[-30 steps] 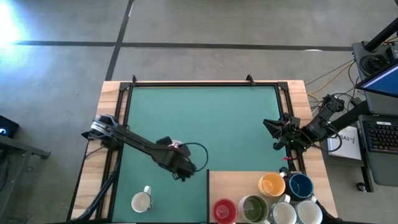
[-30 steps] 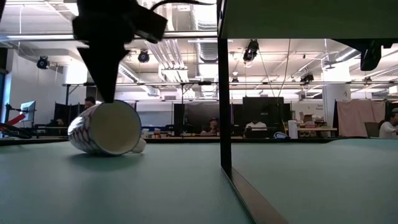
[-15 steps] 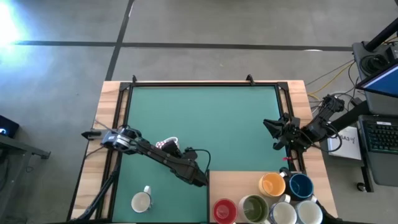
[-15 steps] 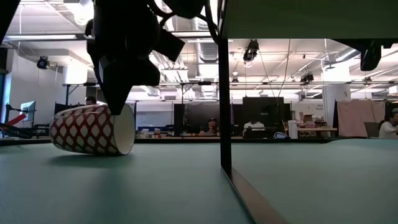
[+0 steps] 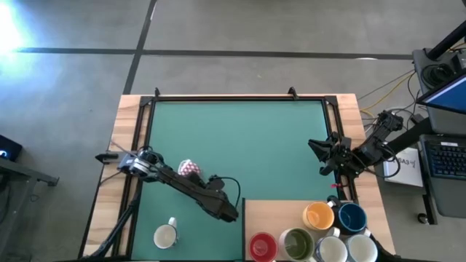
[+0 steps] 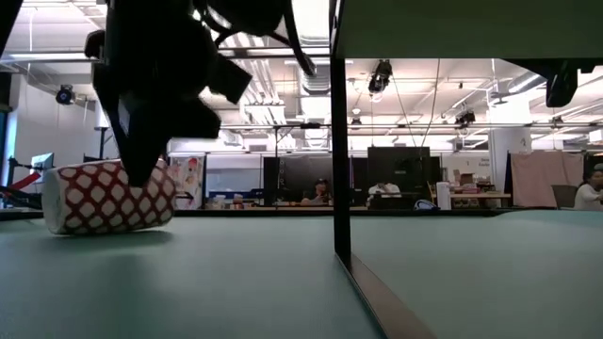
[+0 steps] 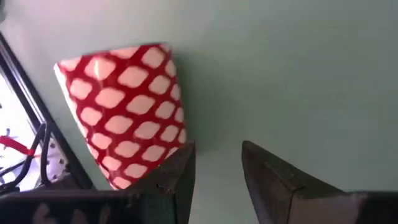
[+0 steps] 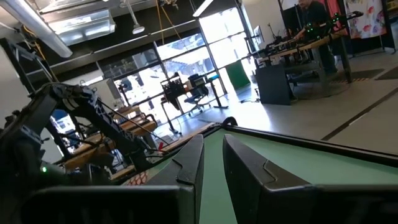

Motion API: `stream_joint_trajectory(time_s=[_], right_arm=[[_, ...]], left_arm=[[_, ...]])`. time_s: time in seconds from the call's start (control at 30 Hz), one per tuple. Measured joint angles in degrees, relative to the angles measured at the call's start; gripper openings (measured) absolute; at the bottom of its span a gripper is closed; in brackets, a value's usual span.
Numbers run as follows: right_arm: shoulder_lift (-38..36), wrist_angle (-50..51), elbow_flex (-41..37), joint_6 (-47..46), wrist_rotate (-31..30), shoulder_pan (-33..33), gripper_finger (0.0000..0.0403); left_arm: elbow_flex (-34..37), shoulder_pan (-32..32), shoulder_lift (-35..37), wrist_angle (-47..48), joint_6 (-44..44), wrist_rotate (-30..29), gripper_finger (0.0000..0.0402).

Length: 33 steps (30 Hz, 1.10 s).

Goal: Place coffee mugs
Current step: Put the red patterned mug on the shelf

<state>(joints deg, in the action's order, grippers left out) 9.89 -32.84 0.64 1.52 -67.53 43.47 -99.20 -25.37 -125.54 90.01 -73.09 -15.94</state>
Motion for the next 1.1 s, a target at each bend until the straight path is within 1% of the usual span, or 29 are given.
stream_joint_trajectory(time_s=[0.37,0.5,0.57,0.67,0.77,0.87,0.97,1.1], right_arm=[[0.0,0.0,0.0,0.0,0.0,0.0,0.005],[0.0,0.0,0.0,0.0,0.0,0.0,0.005],[0.0,0.0,0.0,0.0,0.0,0.0,0.005],[0.0,0.0,0.0,0.0,0.0,0.0,0.005],[0.0,0.0,0.0,0.0,0.0,0.0,0.005],[0.0,0.0,0.0,0.0,0.0,0.0,0.005],[0.0,0.0,0.0,0.0,0.0,0.0,0.005],[0.0,0.0,0.0,0.0,0.0,0.0,0.005]], left_arm=[[3.2,0.3,4.9,0.0,3.0,-1.6,0.0114],[3.5,1.0,8.7,0.0,8.9,-3.2,0.0114],[3.8,1.3,10.7,0.0,14.3,-4.4,0.0114],[3.8,2.0,13.7,0.0,25.5,-5.6,0.0114],[3.9,3.3,17.1,-0.2,37.9,-5.6,0.0114],[4.3,6.2,19.7,-0.5,48.6,-5.0,0.0114],[5.2,9.5,22.5,-2.0,61.2,0.7,0.0114],[8.5,14.6,26.6,-5.0,76.2,11.8,0.0114]])
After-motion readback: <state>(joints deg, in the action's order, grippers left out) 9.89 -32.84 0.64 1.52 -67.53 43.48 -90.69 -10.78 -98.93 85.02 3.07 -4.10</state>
